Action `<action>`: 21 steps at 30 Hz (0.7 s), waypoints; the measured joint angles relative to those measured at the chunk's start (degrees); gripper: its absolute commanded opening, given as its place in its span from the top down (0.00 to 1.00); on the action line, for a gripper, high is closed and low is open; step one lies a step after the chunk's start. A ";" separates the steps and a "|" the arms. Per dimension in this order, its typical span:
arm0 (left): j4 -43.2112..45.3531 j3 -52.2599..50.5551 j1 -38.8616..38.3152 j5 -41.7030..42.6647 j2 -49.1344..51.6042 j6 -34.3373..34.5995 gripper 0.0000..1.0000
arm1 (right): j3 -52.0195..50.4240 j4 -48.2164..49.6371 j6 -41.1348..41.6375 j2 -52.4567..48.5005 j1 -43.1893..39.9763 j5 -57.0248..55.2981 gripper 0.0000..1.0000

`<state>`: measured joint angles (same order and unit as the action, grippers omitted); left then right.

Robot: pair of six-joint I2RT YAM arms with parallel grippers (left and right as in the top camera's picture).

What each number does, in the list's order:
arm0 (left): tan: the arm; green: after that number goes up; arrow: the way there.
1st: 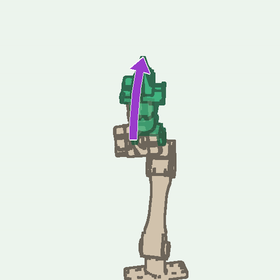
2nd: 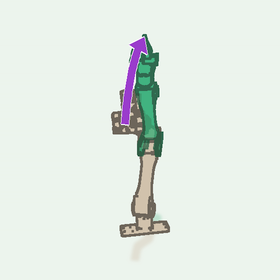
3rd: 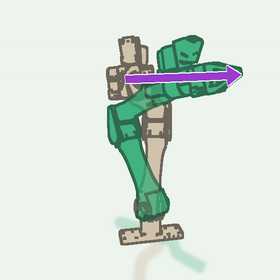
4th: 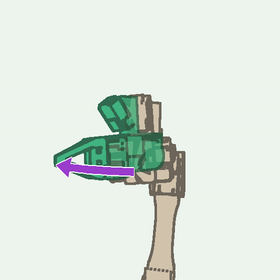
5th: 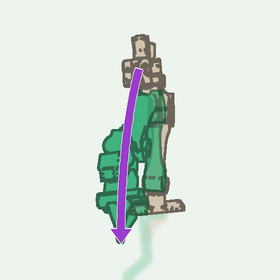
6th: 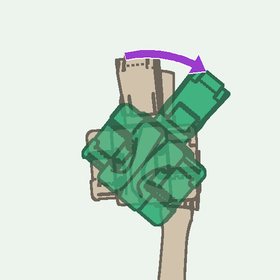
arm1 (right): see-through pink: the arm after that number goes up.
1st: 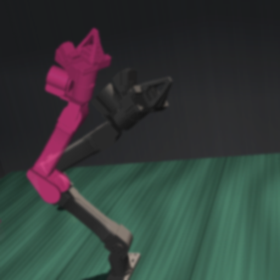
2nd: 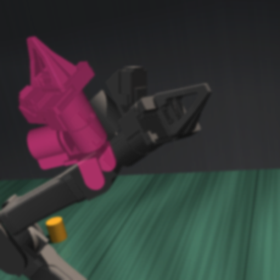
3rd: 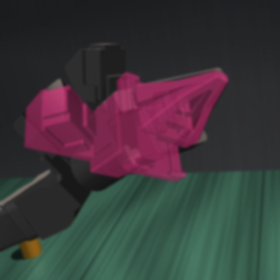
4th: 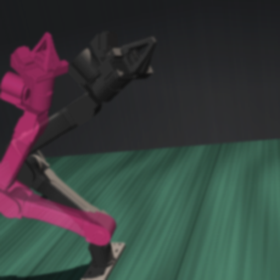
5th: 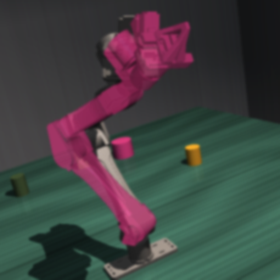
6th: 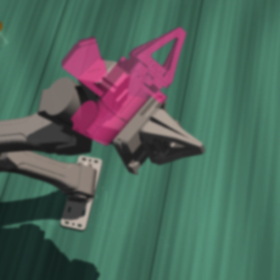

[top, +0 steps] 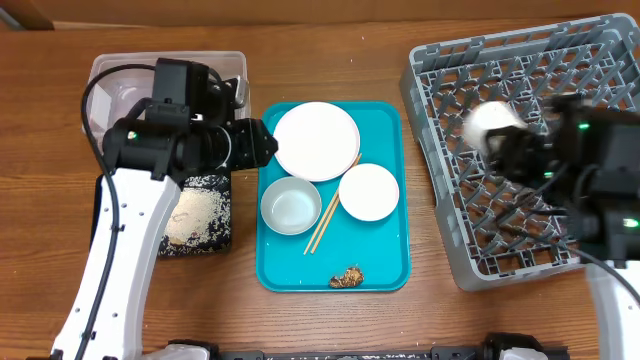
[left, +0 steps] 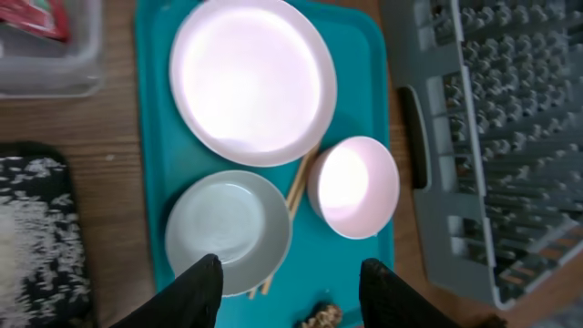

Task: Sort waste into correct bins and load items into the dishwasher
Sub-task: 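Lower the white cup into the dish rack and open the right gripper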

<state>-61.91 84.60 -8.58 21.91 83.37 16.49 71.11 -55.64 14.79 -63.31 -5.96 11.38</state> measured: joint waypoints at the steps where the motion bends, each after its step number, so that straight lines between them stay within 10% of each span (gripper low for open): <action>1: -0.04 0.00 0.00 -0.83 -0.15 -0.02 0.49 | 2.32 -3.02 -0.04 -0.72 -1.79 -2.10 0.69; 11: -0.31 0.00 0.00 -3.80 -0.24 -0.20 0.48 | 28.55 -19.12 -1.11 -20.44 -24.28 -9.60 0.64; 21: -0.70 0.00 0.00 -3.96 -0.24 -0.20 0.48 | 30.10 -20.04 -0.46 -32.00 -34.16 -11.30 0.59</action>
<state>-62.61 84.60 -8.58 17.96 83.13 16.29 101.21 -75.68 14.33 -95.31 -40.12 0.08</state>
